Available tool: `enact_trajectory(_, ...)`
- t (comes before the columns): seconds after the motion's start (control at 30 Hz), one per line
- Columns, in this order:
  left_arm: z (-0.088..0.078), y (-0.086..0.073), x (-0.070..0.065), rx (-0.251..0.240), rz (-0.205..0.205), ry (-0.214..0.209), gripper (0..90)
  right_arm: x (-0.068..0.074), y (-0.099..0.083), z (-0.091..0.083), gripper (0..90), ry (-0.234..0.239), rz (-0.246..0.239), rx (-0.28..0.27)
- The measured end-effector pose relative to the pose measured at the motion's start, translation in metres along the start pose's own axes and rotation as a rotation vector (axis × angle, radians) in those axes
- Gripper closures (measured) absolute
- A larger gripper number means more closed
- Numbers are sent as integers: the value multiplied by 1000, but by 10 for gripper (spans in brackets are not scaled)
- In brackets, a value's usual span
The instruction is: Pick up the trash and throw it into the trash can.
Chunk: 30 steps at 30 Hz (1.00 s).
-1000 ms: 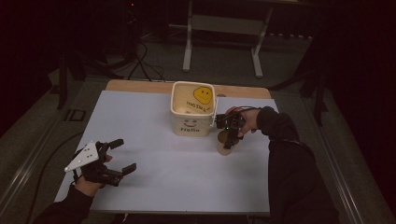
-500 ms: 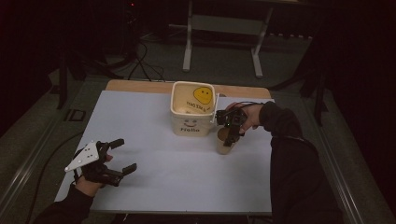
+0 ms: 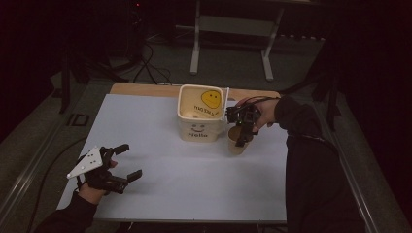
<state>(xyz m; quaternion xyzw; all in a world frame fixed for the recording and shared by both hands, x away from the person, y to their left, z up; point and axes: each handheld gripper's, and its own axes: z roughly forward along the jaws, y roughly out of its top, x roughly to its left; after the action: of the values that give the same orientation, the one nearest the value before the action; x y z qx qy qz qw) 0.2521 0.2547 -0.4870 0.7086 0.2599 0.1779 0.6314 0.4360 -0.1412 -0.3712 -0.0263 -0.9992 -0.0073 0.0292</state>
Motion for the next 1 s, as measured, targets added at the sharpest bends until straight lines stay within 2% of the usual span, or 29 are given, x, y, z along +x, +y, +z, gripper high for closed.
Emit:
enact_trajectory(0.37, 0, 0, 0, -1, -2, 0, 6, -1, 4, -25, 271, -7, -2, -3)
enact_trajectory(0.83, -1, 0, 0, -2, 3, -1, 6, -3, 18, -55, 278, -27, -14, -69)
enact_trajectory(1.0, -1, 0, 0, -3, 2, -1, 6, -3, 23, -59, 280, -22, -16, -63)
